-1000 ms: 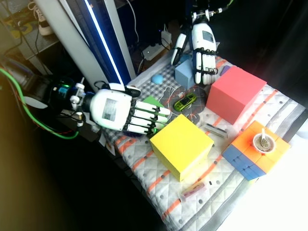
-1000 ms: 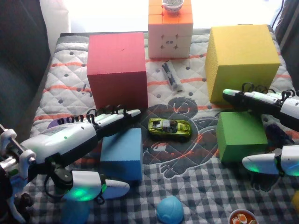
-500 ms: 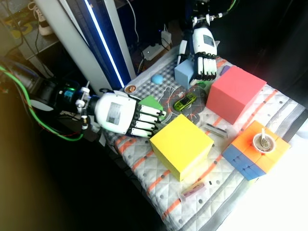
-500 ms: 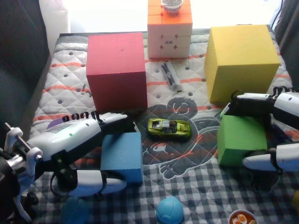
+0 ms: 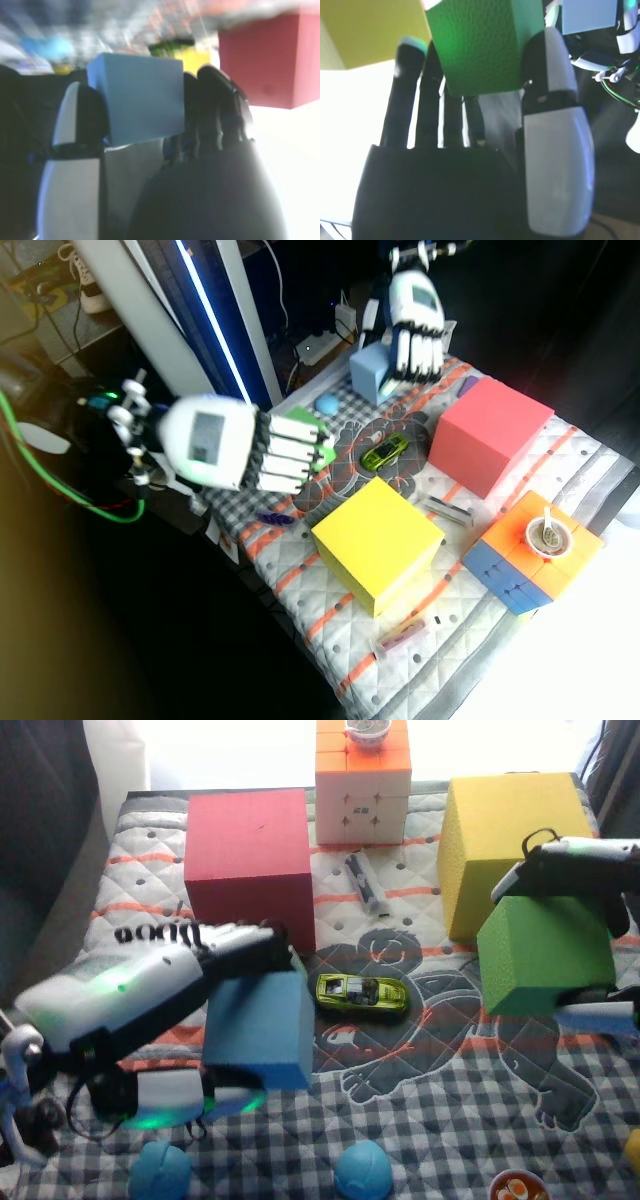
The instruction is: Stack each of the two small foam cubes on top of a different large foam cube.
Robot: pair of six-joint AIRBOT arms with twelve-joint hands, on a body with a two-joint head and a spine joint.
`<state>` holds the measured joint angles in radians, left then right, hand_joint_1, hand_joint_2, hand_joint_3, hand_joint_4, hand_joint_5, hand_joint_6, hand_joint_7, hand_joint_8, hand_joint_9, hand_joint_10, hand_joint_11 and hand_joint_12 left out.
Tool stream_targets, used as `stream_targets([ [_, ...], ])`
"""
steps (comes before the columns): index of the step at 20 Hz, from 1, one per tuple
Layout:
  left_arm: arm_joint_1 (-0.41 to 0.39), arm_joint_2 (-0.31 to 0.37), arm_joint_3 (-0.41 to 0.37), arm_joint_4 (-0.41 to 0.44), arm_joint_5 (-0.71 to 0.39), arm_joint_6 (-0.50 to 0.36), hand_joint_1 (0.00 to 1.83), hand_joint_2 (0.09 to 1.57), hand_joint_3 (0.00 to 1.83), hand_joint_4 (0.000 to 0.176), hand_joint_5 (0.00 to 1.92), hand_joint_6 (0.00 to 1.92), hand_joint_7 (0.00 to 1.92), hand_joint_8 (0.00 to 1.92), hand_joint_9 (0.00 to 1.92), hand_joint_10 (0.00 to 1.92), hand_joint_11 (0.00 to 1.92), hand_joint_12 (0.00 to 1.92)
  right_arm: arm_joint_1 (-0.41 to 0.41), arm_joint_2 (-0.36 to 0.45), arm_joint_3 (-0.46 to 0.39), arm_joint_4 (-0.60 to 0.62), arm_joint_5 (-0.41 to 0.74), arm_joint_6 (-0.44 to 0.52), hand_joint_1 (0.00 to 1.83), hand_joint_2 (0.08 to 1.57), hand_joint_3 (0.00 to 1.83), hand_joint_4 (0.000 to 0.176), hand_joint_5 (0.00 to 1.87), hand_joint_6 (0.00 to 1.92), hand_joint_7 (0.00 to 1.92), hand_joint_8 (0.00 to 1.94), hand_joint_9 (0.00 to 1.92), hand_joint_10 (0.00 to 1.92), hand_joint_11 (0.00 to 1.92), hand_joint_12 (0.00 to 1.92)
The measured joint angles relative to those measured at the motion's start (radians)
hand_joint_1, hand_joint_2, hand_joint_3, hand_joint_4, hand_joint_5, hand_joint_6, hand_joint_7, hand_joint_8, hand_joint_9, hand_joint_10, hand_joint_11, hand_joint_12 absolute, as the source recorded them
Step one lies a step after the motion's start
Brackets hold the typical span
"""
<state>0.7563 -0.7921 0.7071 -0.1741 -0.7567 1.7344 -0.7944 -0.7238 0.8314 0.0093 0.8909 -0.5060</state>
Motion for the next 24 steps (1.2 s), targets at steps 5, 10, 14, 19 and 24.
stream_targets([
  [5, -0.068, 0.023, 0.003, 0.027, 0.031, -0.001, 0.98, 1.3, 0.01, 0.0, 0.49, 1.55, 0.11, 1.64, 0.11, 1.76, 0.06, 1.92, 0.095, 0.003, 0.037, -0.002, -0.025, 0.0, 1.15, 1.27, 0.0, 0.0, 0.59, 1.5, 0.8, 1.41, 0.76, 1.66, 0.79, 1.91],
  [10, -0.145, 0.021, 0.069, -0.024, 0.043, 0.004, 1.12, 1.23, 0.0, 0.0, 0.21, 1.4, 0.03, 1.61, 0.12, 1.77, 0.22, 1.92, 0.205, -0.061, 0.121, -0.003, -0.127, 0.002, 1.13, 1.3, 0.0, 0.0, 0.57, 1.5, 0.73, 1.54, 0.55, 1.62, 0.52, 1.92],
  [14, -0.235, -0.011, 0.108, -0.119, 0.116, 0.156, 1.13, 1.2, 0.0, 0.0, 0.1, 1.43, 0.14, 0.76, 0.06, 0.98, 0.0, 1.69, 0.297, -0.099, 0.186, 0.01, -0.234, 0.0, 1.31, 1.28, 0.0, 0.0, 0.47, 1.53, 0.68, 1.5, 0.76, 1.6, 0.72, 1.92],
  [19, -0.331, -0.066, 0.194, -0.177, 0.204, 0.189, 1.18, 1.17, 0.0, 0.0, 0.1, 1.44, 0.25, 0.59, 0.09, 1.23, 0.02, 1.87, 0.375, -0.122, 0.231, 0.077, -0.342, 0.001, 1.3, 1.29, 0.0, 0.0, 0.46, 1.46, 0.71, 1.52, 0.75, 1.62, 0.75, 1.92],
  [24, -0.373, -0.098, 0.268, -0.25, 0.251, 0.192, 1.23, 1.19, 0.0, 0.0, 0.1, 1.14, 0.18, 0.64, 0.0, 1.06, 0.0, 1.79, 0.414, -0.142, 0.289, 0.108, -0.418, 0.0, 1.3, 1.29, 0.0, 0.0, 0.46, 1.49, 0.71, 1.51, 0.71, 1.62, 0.65, 1.92],
])
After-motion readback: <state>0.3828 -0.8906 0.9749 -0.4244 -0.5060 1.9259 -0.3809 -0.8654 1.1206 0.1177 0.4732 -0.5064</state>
